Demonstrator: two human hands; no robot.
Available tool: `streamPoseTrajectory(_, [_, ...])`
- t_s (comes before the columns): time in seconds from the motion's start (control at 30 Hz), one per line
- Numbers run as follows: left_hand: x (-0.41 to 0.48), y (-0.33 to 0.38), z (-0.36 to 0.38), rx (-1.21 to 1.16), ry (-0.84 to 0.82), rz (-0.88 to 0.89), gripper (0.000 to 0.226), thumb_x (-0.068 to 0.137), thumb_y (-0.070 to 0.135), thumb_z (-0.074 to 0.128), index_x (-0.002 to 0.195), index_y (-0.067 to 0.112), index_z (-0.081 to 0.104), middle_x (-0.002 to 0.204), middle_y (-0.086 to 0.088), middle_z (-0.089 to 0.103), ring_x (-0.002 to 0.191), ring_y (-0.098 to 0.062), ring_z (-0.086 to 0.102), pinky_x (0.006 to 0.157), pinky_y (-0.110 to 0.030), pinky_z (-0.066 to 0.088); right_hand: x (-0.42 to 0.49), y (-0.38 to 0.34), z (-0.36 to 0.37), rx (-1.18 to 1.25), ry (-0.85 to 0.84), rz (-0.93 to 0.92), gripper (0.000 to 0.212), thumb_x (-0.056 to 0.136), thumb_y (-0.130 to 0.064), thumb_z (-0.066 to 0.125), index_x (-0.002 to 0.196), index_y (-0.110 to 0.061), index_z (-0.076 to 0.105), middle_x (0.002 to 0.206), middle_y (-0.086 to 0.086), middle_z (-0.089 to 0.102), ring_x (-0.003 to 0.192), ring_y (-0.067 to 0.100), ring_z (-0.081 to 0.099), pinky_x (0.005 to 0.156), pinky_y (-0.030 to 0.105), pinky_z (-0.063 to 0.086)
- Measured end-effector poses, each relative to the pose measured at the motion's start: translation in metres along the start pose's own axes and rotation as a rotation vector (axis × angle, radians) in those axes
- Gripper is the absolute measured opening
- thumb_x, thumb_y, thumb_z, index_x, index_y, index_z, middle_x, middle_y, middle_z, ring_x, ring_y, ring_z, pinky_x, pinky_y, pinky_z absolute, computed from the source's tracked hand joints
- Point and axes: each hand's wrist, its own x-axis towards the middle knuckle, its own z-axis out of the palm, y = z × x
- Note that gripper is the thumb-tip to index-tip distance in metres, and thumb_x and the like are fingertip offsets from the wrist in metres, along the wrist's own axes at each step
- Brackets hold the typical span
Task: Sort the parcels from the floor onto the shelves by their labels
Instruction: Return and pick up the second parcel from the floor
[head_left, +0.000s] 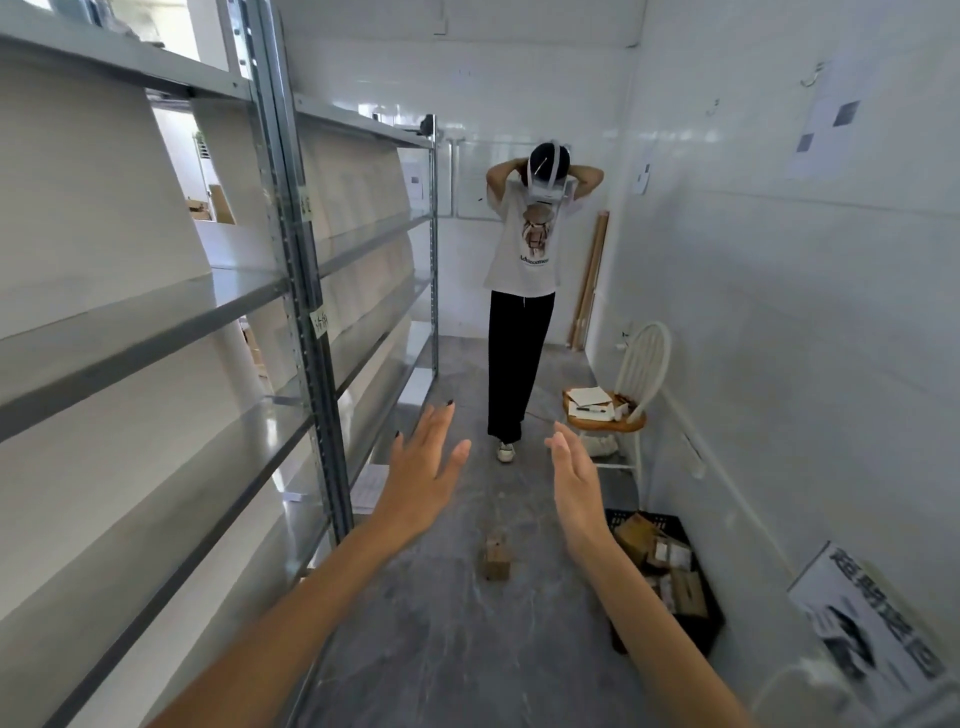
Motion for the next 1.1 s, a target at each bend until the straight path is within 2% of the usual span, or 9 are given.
streamPoseTrajectory(0.07, [0.008,-0.003,0.009,0.011,-0.017,-0.011,0.06,0.096,0.047,0.029,0.149,0.024,0.015,0.158,0.003,0.016,0.147,-0.011,0.007,0.118,-0.05,0.01,0.01,0.008,-0.006,-0.01,0.018,0.009,0.045,0.101,-0.035,0.032,0.142,-0.018,0.038,0.139,0.002,0.049,0.12,0.009,0.045,0.099,0.024,0.033])
streamPoseTrajectory(0.2, [0.029,-0.012,0.022,0.014,-0.043,-0.005,0.064,0.093,0.054,0.024,0.15,0.025,0.015,0.158,0.005,0.018,0.146,-0.009,0.007,0.119,-0.05,0.008,0.037,0.021,-0.01,-0.014,0.045,0.051,0.047,0.1,-0.036,0.033,0.143,-0.018,0.037,0.145,0.003,0.045,0.135,0.017,0.037,0.109,0.029,0.028])
streamPoseTrajectory(0.37, [0.067,-0.022,0.032,0.003,-0.064,0.006,0.061,0.096,0.048,0.028,0.15,0.024,0.014,0.159,0.002,0.015,0.147,-0.01,0.006,0.12,-0.048,0.006,0.074,0.031,-0.003,-0.029,0.079,0.045,0.047,0.1,-0.038,0.033,0.142,-0.018,0.04,0.143,0.004,0.047,0.135,0.018,0.039,0.11,0.032,0.029])
streamPoseTrajectory(0.57, [0.111,-0.048,0.034,0.014,-0.08,0.036,0.059,0.097,0.045,0.029,0.15,0.023,0.014,0.159,0.002,0.014,0.147,-0.009,0.005,0.119,-0.05,0.004,0.124,0.033,0.016,-0.039,0.077,0.023,0.047,0.1,-0.039,0.032,0.141,-0.017,0.04,0.143,0.004,0.046,0.133,0.018,0.041,0.114,0.04,0.031])
streamPoseTrajectory(0.77, [0.14,-0.077,0.038,0.002,-0.109,0.022,0.059,0.097,0.044,0.029,0.15,0.022,0.014,0.159,0.001,0.014,0.147,-0.01,0.004,0.119,-0.049,0.001,0.157,0.044,0.036,-0.037,0.085,0.012,0.046,0.1,-0.036,0.032,0.14,-0.013,0.041,0.138,0.005,0.05,0.129,0.018,0.044,0.105,0.029,0.034])
streamPoseTrajectory(0.93, [0.16,-0.091,0.054,0.012,-0.132,0.007,0.058,0.098,0.043,0.03,0.15,0.021,0.015,0.159,0.0,0.015,0.147,-0.012,0.006,0.119,-0.048,-0.001,0.181,0.064,0.039,-0.069,0.088,0.034,0.044,0.1,-0.035,0.032,0.132,-0.01,0.049,0.132,0.008,0.054,0.124,0.02,0.048,0.095,0.025,0.033])
streamPoseTrajectory(1.1, [0.185,-0.101,0.078,0.036,-0.14,-0.008,0.058,0.098,0.044,0.029,0.15,0.021,0.015,0.158,0.0,0.016,0.147,-0.011,0.008,0.119,-0.049,-0.001,0.217,0.081,0.033,-0.054,0.094,0.069,0.044,0.1,-0.036,0.033,0.135,-0.013,0.047,0.135,0.007,0.053,0.126,0.019,0.047,0.097,0.025,0.032])
